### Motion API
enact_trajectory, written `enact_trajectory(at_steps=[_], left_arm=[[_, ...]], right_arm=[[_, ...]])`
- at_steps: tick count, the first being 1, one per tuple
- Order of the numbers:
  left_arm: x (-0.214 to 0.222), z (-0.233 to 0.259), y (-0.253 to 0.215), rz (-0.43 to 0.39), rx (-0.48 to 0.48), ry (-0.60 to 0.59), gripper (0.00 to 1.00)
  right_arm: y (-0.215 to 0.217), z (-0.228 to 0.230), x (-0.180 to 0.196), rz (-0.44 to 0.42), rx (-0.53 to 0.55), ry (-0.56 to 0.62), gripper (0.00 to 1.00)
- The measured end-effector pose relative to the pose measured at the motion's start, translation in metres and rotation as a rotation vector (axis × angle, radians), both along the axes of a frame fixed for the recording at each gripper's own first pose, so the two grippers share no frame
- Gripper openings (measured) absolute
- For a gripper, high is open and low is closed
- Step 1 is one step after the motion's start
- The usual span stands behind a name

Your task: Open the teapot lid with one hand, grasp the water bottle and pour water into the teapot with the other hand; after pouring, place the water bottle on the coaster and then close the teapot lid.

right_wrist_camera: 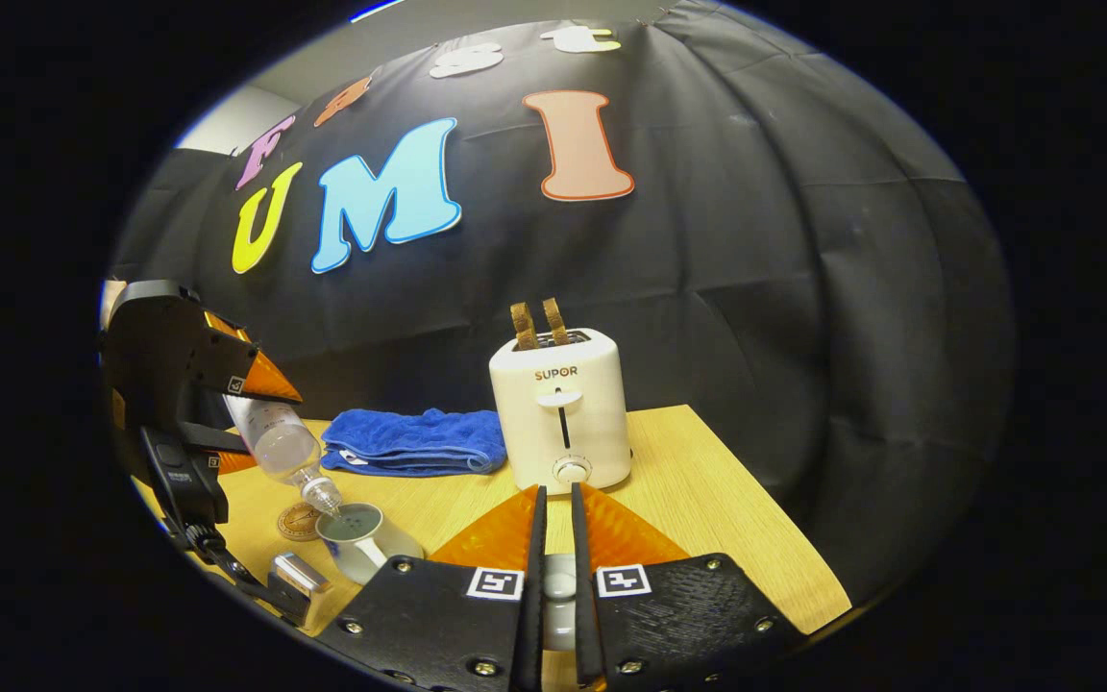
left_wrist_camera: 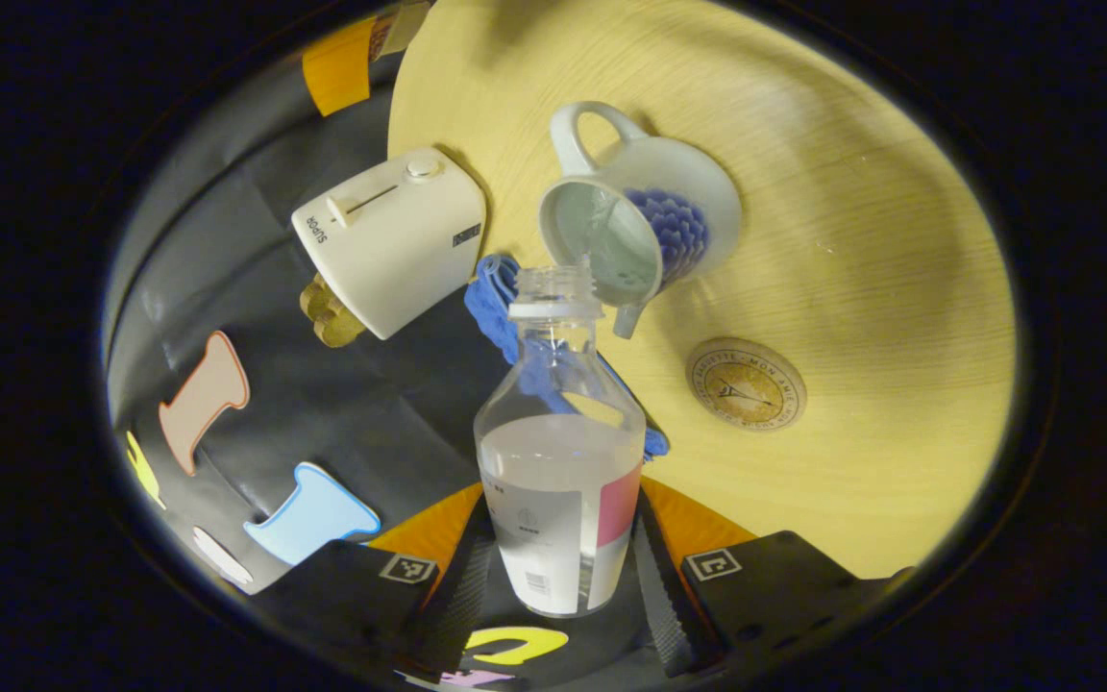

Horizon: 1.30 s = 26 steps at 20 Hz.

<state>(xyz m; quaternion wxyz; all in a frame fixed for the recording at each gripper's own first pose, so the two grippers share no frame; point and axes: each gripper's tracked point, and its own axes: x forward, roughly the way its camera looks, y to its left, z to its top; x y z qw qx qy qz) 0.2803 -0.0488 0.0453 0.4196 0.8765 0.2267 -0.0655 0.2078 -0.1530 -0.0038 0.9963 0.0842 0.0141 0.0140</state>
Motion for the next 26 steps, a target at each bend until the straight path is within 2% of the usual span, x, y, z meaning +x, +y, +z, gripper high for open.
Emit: enact_trajectory(at_steps=[3, 12, 19, 26], left_arm=[[0.001, 0.008, -0.009, -0.038, 0.066, -0.017, 0.84], [0.0, 0.016, -0.018, -0.05, 0.17, -0.013, 0.84], [0.001, 0.023, -0.023, -0.053, 0.238, -0.01, 0.84], [0.001, 0.027, -0.022, -0.041, 0.264, -0.016, 0.84]], right_arm=[[0.0, -0.001, 0.0, 0.002, 0.0, 0.0, 0.13], [-0.001, 0.004, -0.002, 0.003, 0.015, -0.011, 0.13], [0.001, 0.005, -0.002, 0.007, 0.002, -0.017, 0.13], [0.0, 0.006, -0.003, 0.007, 0.015, -0.018, 0.13]])
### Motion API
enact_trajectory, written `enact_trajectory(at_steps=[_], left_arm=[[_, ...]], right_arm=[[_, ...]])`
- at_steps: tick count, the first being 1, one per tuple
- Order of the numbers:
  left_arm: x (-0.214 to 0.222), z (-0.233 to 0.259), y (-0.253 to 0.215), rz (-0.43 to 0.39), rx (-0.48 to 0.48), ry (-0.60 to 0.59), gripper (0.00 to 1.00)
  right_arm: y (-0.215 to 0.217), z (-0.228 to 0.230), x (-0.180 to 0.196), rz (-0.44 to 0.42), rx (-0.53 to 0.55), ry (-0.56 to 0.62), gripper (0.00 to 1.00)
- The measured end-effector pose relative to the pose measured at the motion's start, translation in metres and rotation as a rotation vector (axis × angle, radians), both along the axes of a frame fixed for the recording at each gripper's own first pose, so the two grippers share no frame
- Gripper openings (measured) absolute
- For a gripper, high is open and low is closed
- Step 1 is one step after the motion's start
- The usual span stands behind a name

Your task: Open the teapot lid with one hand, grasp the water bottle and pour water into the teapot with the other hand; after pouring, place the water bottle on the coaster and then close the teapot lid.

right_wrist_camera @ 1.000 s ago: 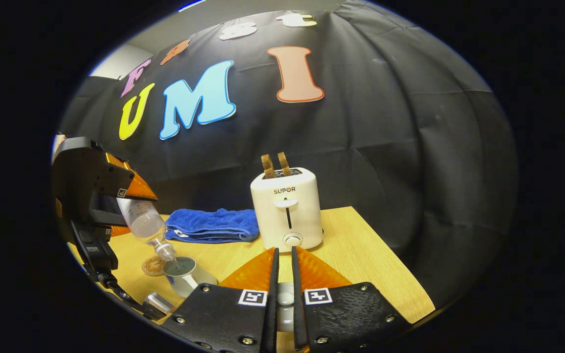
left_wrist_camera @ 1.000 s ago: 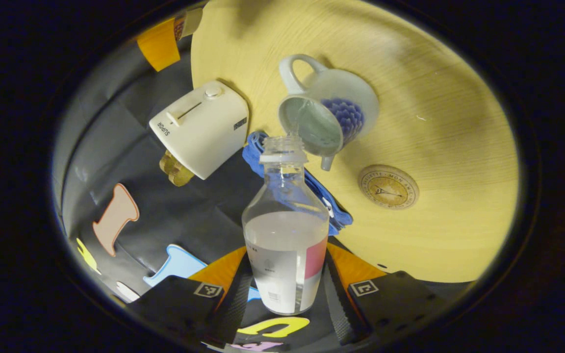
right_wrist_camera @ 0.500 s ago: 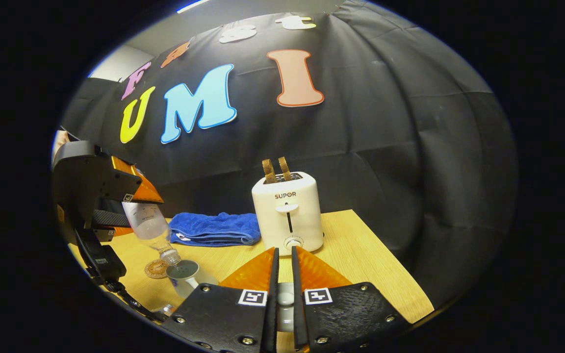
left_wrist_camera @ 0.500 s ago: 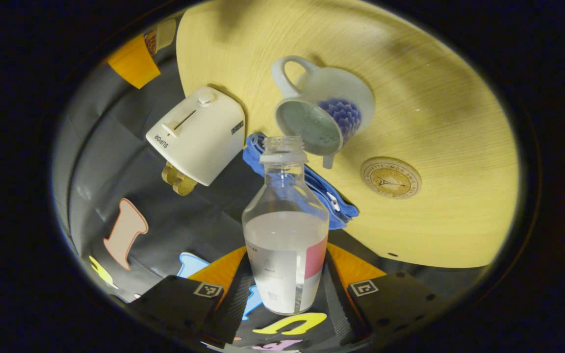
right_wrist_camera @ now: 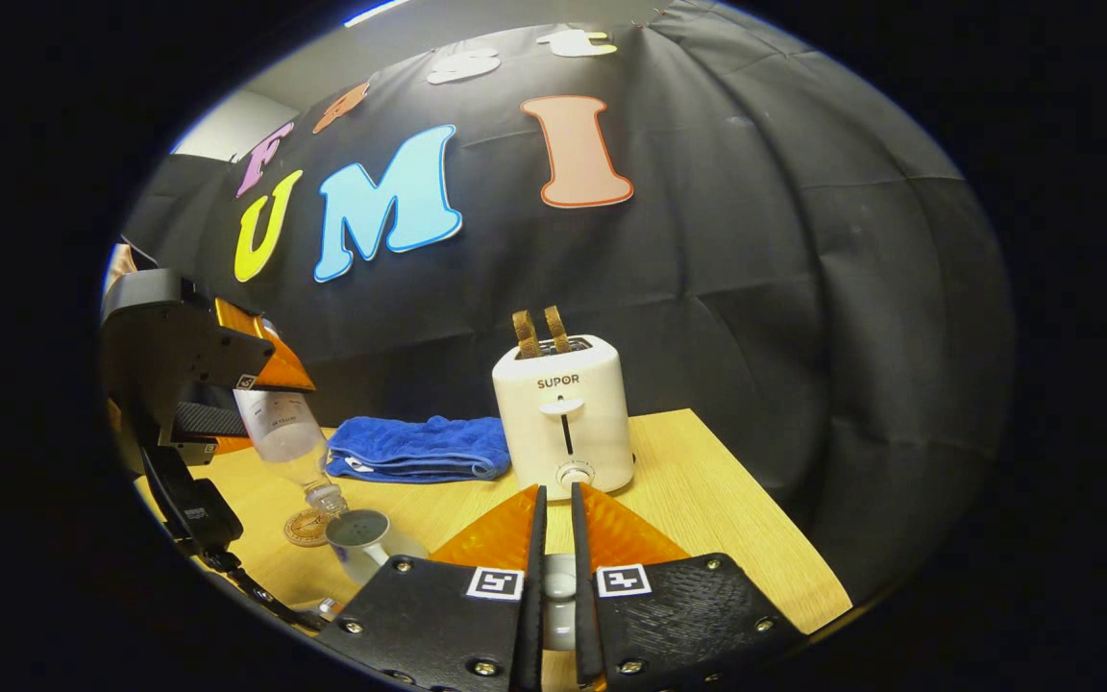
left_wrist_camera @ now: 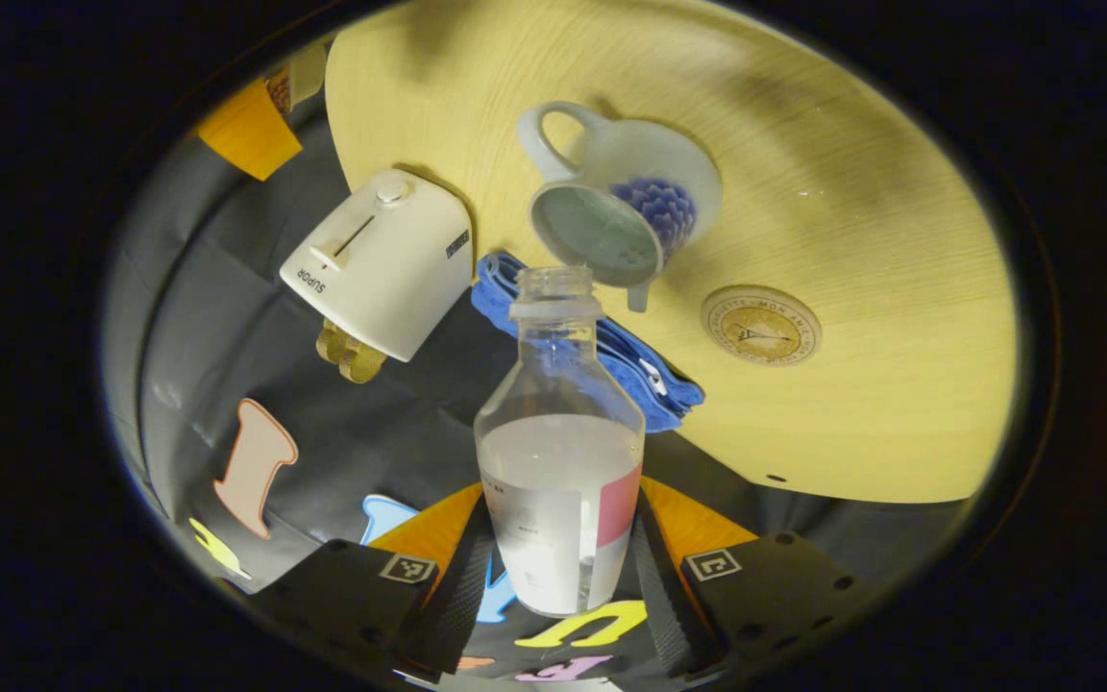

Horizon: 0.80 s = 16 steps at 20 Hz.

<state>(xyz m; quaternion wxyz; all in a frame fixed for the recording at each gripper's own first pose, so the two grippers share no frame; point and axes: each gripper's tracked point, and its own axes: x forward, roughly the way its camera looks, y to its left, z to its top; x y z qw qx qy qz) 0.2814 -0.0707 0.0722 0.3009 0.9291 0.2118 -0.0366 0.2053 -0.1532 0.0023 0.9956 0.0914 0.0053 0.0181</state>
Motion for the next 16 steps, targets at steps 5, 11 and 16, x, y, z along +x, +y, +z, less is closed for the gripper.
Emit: enact_trajectory(at_steps=[5, 11, 16], left_arm=[[-0.005, -0.019, 0.005, 0.03, -0.142, 0.031, 0.84], [-0.017, -0.043, 0.031, 0.109, -0.507, 0.023, 0.85], [-0.034, -0.064, 0.043, 0.172, -0.946, -0.022, 0.86]], right_arm=[[-0.001, -0.002, 0.0, -0.001, 0.005, 0.005, 0.13], [-0.01, 0.003, -0.001, -0.021, 0.046, -0.008, 0.13], [-0.006, -0.006, 0.001, -0.016, 0.021, 0.02, 0.13]])
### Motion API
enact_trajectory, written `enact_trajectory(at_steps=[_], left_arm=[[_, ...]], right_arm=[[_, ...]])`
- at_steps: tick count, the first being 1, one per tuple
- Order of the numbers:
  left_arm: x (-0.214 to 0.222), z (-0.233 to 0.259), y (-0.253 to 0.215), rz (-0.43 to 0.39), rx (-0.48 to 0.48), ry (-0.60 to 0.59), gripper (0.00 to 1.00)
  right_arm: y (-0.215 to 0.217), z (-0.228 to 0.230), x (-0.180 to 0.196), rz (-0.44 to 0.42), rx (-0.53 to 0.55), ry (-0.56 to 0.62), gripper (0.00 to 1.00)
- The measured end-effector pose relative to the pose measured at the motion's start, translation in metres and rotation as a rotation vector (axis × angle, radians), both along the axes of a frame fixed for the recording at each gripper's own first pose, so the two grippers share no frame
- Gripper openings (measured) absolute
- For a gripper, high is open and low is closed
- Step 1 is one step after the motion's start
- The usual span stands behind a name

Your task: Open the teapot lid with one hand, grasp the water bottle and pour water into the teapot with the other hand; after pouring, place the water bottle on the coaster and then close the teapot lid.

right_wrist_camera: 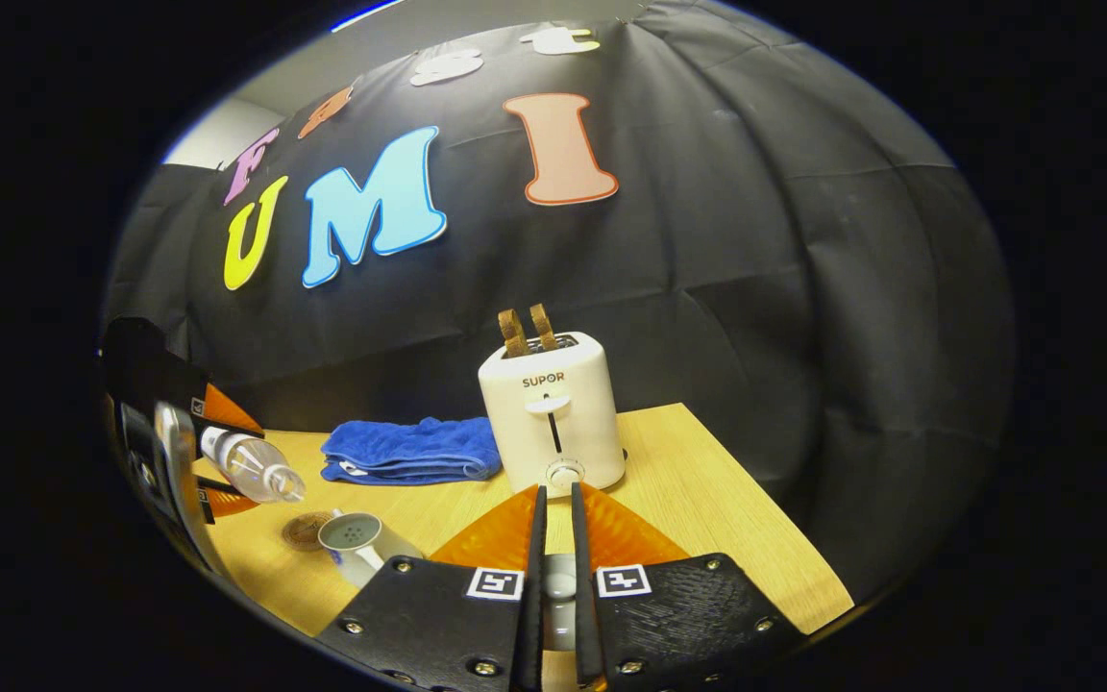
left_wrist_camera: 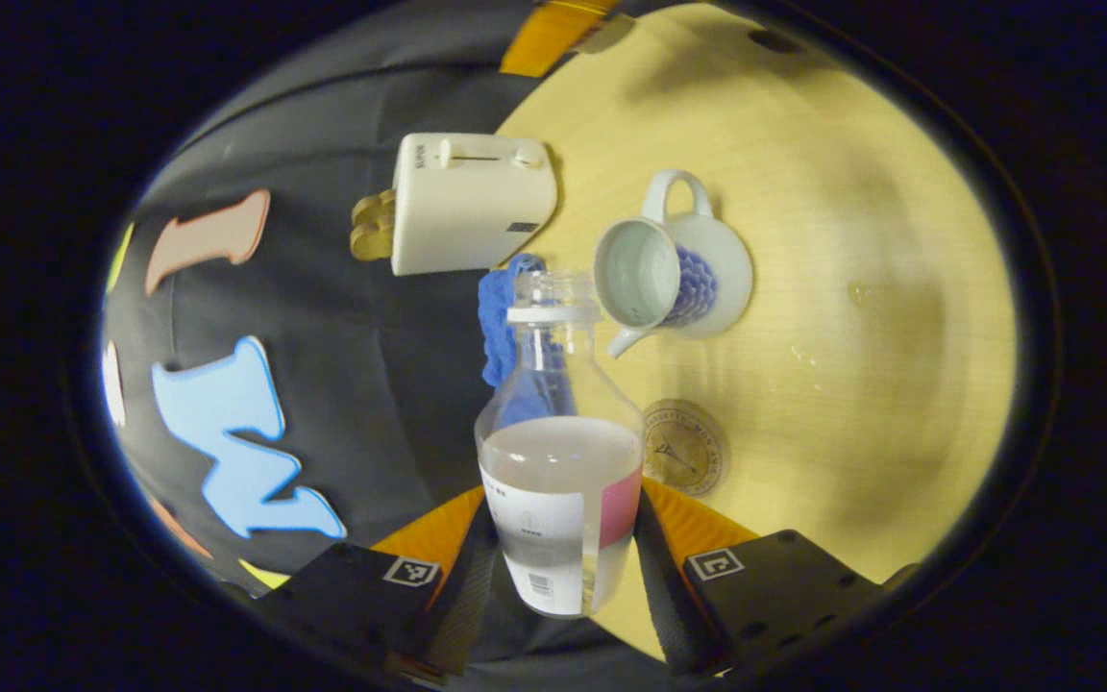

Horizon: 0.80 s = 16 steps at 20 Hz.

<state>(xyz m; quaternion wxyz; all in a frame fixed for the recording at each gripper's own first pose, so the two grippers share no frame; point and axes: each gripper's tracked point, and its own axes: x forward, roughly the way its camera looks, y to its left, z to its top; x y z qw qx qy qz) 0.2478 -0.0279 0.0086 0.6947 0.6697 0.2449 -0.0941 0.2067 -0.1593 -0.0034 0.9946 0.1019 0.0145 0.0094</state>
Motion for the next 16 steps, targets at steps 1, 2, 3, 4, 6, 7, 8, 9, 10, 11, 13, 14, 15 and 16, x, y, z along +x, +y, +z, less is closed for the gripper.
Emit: enact_trajectory(at_steps=[1, 2, 3, 4, 6, 7, 8, 9, 10, 11, 13, 14, 15, 16], left_arm=[[0.0, -0.001, 0.001, 0.013, -0.077, -0.024, 0.86], [-0.001, -0.003, 0.002, 0.027, -0.15, -0.047, 0.85], [-0.005, -0.004, 0.003, 0.036, -0.23, -0.071, 0.85], [-0.007, -0.005, 0.002, 0.045, -0.316, -0.097, 0.85], [-0.01, -0.006, -0.001, 0.068, -0.494, -0.147, 0.86], [-0.007, -0.005, -0.003, 0.082, -0.581, -0.184, 0.86], [-0.004, -0.005, -0.004, 0.089, -0.663, -0.217, 0.85], [-0.002, -0.005, -0.003, 0.102, -0.744, -0.242, 0.85], [0.0, -0.005, -0.004, 0.119, -0.832, -0.267, 0.85], [0.001, -0.004, -0.006, 0.128, -0.931, -0.281, 0.85], [0.004, 0.002, 0.002, 0.156, -1.112, -0.339, 0.85], [0.008, 0.005, 0.006, 0.162, -1.176, -0.37, 0.85], [0.01, 0.006, 0.01, 0.17, -1.229, -0.395, 0.84], [0.013, 0.008, 0.013, 0.167, -1.28, -0.413, 0.84]], right_arm=[[0.001, -0.001, 0.0, 0.002, -0.008, 0.001, 0.13], [0.003, 0.0, 0.0, 0.007, -0.012, 0.003, 0.13], [0.004, 0.001, -0.001, 0.011, -0.015, 0.001, 0.13], [0.005, 0.002, -0.002, 0.012, -0.018, -0.002, 0.13], [0.006, 0.005, -0.003, 0.013, -0.023, -0.01, 0.13], [0.005, 0.005, -0.003, 0.011, -0.025, -0.013, 0.13], [0.006, 0.005, -0.003, 0.011, -0.025, -0.015, 0.13], [0.006, 0.006, -0.004, 0.014, -0.021, -0.016, 0.13], [0.006, 0.006, -0.003, 0.013, -0.02, -0.016, 0.13], [0.006, 0.005, -0.003, 0.012, -0.022, -0.014, 0.13], [0.006, 0.004, -0.003, 0.011, -0.024, -0.013, 0.13], [0.006, 0.004, -0.003, 0.01, -0.026, -0.014, 0.13], [0.006, 0.005, -0.003, 0.009, -0.027, -0.013, 0.13], [0.006, 0.005, -0.003, 0.01, -0.025, -0.012, 0.13]])
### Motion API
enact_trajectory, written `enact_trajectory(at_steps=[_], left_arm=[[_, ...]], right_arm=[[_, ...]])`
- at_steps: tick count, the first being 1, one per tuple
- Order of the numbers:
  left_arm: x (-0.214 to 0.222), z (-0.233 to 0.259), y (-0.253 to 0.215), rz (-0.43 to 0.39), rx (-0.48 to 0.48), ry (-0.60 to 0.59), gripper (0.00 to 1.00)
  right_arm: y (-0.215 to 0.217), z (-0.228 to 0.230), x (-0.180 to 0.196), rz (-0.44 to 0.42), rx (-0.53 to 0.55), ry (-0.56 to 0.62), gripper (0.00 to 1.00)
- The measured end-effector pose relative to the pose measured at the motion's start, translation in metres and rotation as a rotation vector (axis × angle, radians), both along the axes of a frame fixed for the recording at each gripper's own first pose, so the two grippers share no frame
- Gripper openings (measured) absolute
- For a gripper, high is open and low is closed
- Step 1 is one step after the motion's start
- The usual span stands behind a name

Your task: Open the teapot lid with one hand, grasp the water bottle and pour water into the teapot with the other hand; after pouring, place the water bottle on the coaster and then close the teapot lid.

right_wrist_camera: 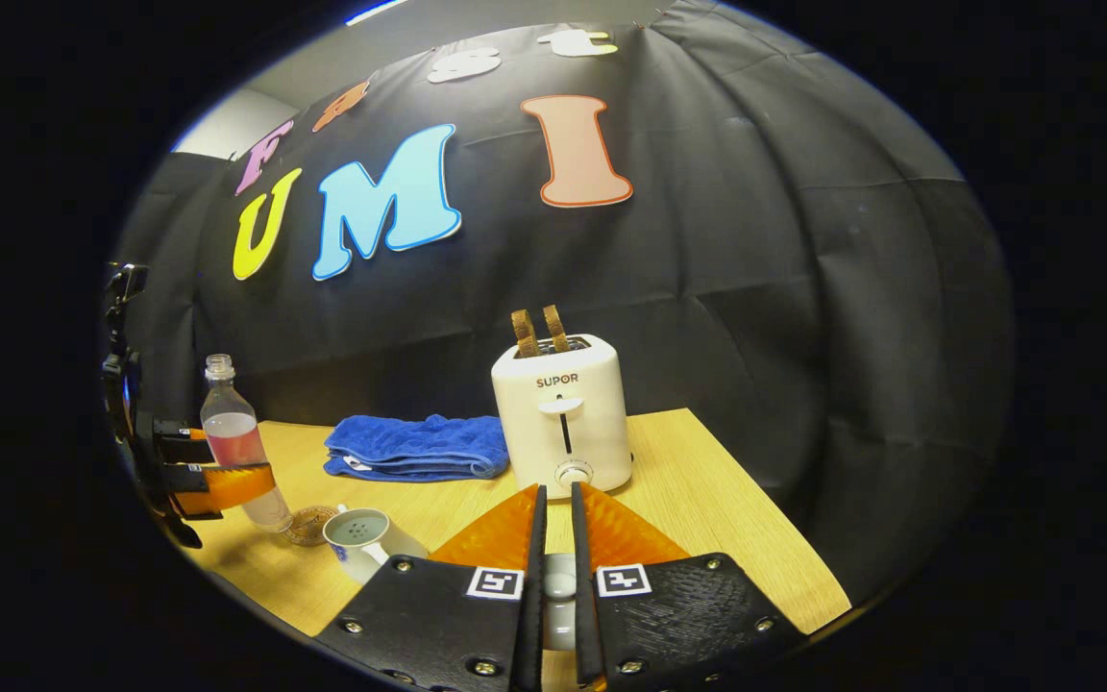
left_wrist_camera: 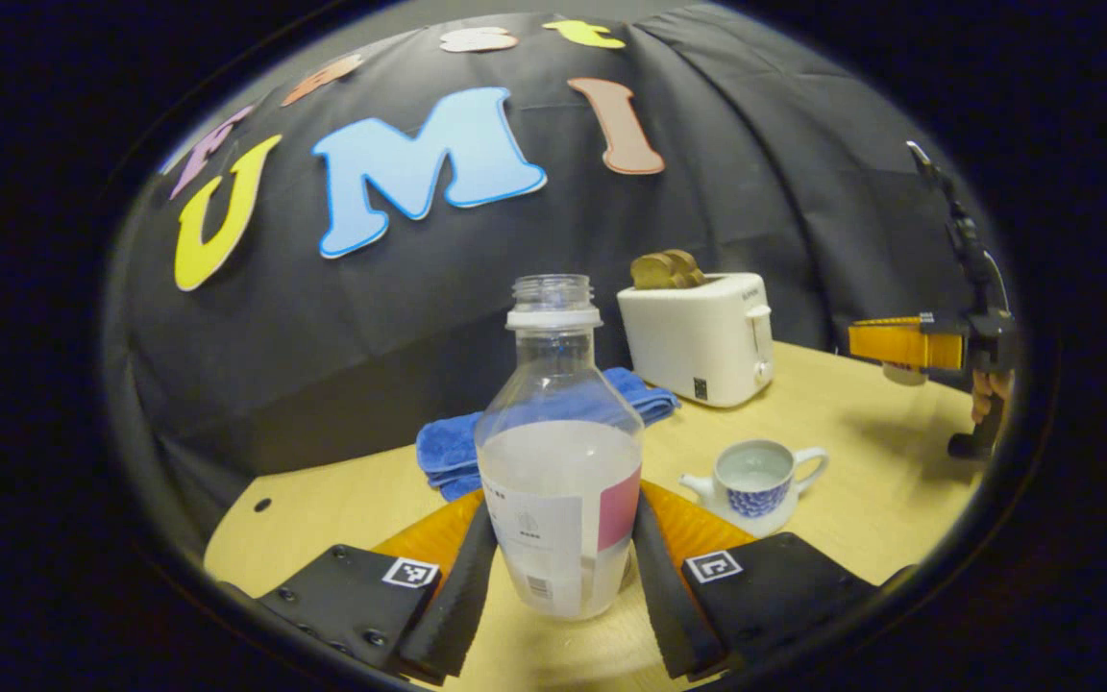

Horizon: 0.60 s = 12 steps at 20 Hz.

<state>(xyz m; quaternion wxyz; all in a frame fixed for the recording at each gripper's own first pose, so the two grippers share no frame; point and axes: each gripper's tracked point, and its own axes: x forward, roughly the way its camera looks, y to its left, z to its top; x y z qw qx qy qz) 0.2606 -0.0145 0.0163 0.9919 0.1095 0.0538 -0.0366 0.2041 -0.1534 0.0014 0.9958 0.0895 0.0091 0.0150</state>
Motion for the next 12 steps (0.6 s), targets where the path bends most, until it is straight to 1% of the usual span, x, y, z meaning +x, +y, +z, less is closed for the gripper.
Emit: enact_trajectory(at_steps=[2, 3, 5, 7, 9, 10, 12], left_arm=[[0.005, -0.002, 0.006, 0.009, -0.063, -0.023, 0.84], [0.008, -0.005, 0.011, 0.023, -0.065, -0.027, 0.84], [0.019, -0.009, 0.012, 0.026, -0.065, -0.035, 0.84], [0.026, -0.012, 0.006, 0.006, -0.08, -0.045, 0.84], [0.033, -0.019, 0.008, 0.017, -0.066, -0.032, 0.84], [0.033, -0.019, 0.008, 0.02, -0.076, -0.035, 0.84], [0.036, -0.017, 0.005, 0.003, -0.127, -0.049, 0.85]], right_arm=[[0.0, -0.001, 0.001, 0.0, 0.0, 0.003, 0.13], [0.0, -0.004, 0.001, -0.002, -0.003, 0.007, 0.13], [0.001, -0.007, 0.003, 0.0, -0.007, 0.014, 0.13], [0.002, -0.01, 0.004, 0.001, -0.013, 0.023, 0.13], [0.003, -0.011, 0.005, 0.002, -0.015, 0.028, 0.13], [0.003, -0.012, 0.004, 0.005, -0.016, 0.029, 0.13], [0.005, -0.01, 0.004, 0.006, -0.022, 0.025, 0.13]])
